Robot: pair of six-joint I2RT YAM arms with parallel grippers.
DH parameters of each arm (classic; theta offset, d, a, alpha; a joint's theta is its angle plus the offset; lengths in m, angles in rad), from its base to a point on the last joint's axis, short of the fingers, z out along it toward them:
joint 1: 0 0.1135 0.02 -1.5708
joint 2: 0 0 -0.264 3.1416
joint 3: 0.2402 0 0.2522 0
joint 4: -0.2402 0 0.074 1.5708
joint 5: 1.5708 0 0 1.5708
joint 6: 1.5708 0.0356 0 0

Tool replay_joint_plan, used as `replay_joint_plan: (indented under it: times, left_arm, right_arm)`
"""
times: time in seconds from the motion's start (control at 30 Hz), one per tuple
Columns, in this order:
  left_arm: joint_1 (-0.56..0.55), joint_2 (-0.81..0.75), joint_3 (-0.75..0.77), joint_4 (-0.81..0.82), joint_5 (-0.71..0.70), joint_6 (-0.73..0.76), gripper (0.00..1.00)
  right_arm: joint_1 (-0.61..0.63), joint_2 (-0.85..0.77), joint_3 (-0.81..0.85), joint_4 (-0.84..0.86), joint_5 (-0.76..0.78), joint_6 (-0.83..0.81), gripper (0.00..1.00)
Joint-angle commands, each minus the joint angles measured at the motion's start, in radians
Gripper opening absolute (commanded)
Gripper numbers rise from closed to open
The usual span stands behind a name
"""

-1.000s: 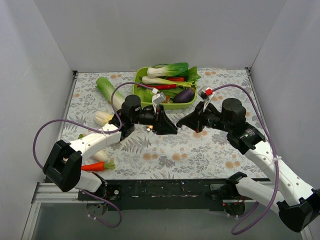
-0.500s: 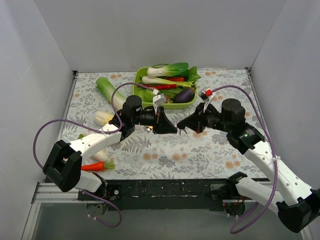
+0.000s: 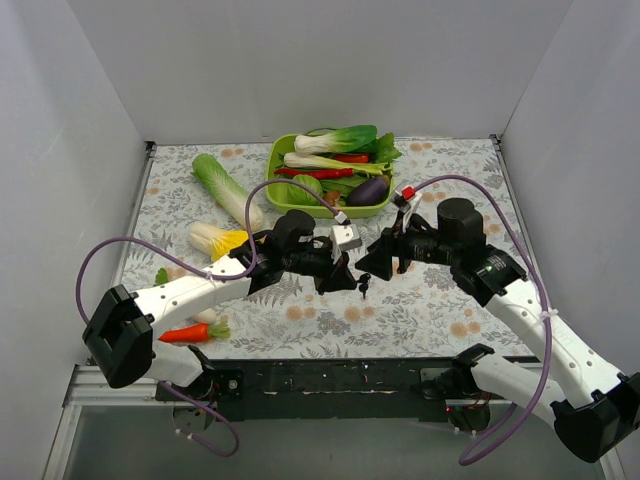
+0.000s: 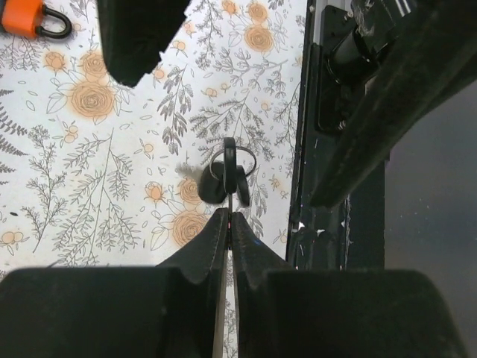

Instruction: Unlock with the key

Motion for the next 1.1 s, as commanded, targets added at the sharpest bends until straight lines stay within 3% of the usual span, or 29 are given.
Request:
replay_joint_plan:
  times: [0.0, 0.37, 1.07]
  left_arm:
    - [-0.008, -0.049, 0.035, -0.074, -0.009, 0.084, 0.0]
    - [-0.008, -0.057, 0.05, -0.105, 0.025, 0.098, 0.0]
    - [-0.008, -0.05, 0.055, -0.114, 0.049, 0.101, 0.0]
  right_arm:
    - [-0.003, 0.018, -0.01, 0.001, -0.078, -0.05, 0.71]
    - [-0.001, 0.007, -0.072, -0.065, -0.169, -0.078, 0.66]
    - [0.0, 0.061, -0.135, 0.03, -0.212, -0.061, 0.34]
